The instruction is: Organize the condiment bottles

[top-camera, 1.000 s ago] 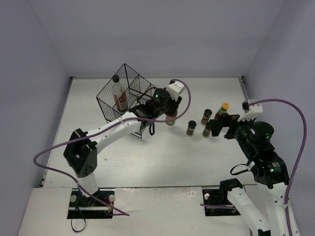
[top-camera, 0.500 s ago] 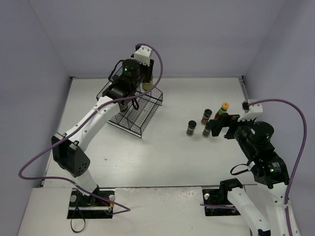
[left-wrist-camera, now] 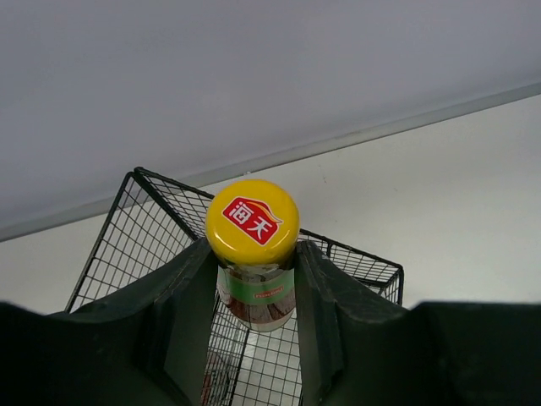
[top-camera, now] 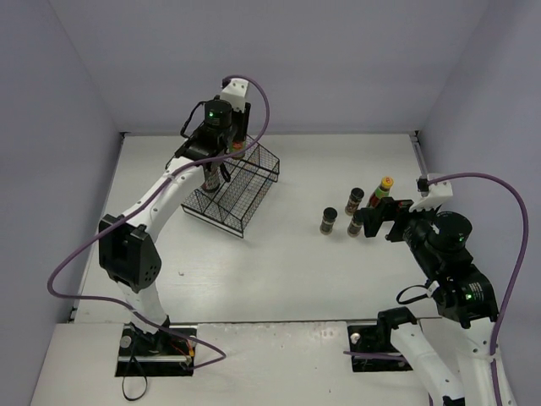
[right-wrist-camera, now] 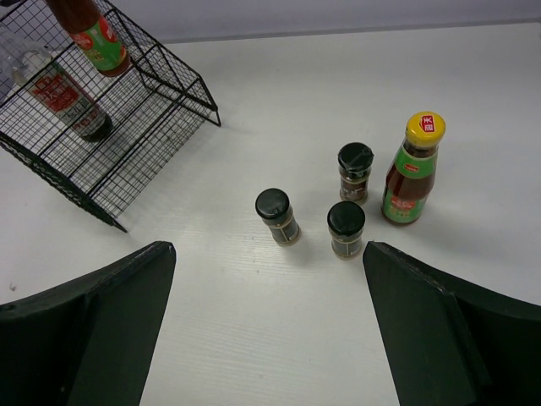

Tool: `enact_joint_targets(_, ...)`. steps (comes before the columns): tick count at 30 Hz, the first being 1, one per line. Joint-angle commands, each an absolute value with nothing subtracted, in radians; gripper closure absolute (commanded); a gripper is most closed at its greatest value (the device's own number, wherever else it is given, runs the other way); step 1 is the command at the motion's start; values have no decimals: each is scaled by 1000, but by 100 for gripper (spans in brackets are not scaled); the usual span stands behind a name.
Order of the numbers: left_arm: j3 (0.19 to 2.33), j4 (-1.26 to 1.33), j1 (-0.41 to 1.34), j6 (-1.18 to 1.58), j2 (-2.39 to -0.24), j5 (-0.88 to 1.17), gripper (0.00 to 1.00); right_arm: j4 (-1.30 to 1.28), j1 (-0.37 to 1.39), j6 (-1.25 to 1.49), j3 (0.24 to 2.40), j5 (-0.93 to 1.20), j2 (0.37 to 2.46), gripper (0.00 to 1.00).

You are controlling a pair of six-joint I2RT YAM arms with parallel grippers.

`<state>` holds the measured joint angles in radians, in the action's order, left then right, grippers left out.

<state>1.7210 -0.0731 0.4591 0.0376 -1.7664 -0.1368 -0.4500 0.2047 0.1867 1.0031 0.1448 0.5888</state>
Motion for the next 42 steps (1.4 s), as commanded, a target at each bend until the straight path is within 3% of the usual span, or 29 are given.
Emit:
enact_joint_targets(1,1749,162,446,54,-1720,-114,100,-397,209,193,1034,143,598,0)
enact_joint_targets(9,1677,235,445,55,-1759,-109,94,-393,209,192,1032,143,603,0)
enact_joint_targets(22,1549,328,440,69,-1789,-121,71,-377,209,186,1020,137,612,0)
enact_joint_targets(26,1531,331,439,81,-1783,-115,51,-374,209,184,1017,130,612,0)
enact_joint_targets(32,1494,341,437,84,-1749,-123,31,-374,210,183,1017,120,617,0)
enact_joint_targets(37,1485,321,437,89,-1689,-126,30,-373,209,196,1032,75,650,0)
enact_joint_targets(42,1526,145,437,141,-1582,-103,30,-371,209,232,1055,-81,730,0)
